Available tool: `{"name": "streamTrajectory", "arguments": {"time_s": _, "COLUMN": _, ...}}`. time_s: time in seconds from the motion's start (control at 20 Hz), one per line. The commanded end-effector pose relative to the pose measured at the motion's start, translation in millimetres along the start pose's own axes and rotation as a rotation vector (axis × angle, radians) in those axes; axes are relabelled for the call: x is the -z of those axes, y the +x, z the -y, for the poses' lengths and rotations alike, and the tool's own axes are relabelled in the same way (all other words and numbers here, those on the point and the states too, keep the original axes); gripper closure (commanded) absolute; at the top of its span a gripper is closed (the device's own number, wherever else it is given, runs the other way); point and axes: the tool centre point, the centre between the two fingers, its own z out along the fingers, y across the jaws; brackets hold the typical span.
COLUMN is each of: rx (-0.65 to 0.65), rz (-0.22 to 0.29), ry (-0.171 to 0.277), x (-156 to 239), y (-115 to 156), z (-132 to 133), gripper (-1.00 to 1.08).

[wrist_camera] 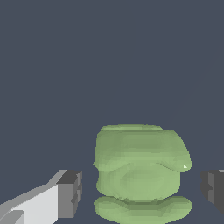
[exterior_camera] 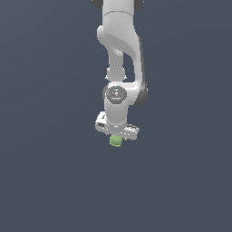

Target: Pick up the object and move it to a goal position.

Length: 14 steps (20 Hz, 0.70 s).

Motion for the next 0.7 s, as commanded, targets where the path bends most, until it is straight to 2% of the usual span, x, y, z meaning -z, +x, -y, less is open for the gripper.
{"name": "streamTrajectory", "arguments": {"time_s": 0.0, "rx": -0.001, "rz": 0.0, "ry": 0.0, "x": -12.9, "y": -0.6, "z": 0.1, "gripper": -0.92}}
{"name": "streamTrajectory", "arguments": {"time_s": 0.3, "rx": -0.002, "rz": 0.0, "ry": 0.0, "x": -23.7, "y": 0.7, "z": 0.3, "gripper": -0.92}}
{"name": "streamTrajectory", "arguments": {"time_s": 0.35, "rx": -0.002, "rz": 0.0, "ry": 0.0, "x": -23.7, "y": 0.7, "z": 0.3, "gripper": 1.08}}
{"name": "streamTrajectory", "arguments": {"time_s": 0.65, "rx": -0.002, "rz": 0.0, "ry": 0.0, "x": -23.7, "y": 0.7, "z": 0.3, "gripper": 1.08}}
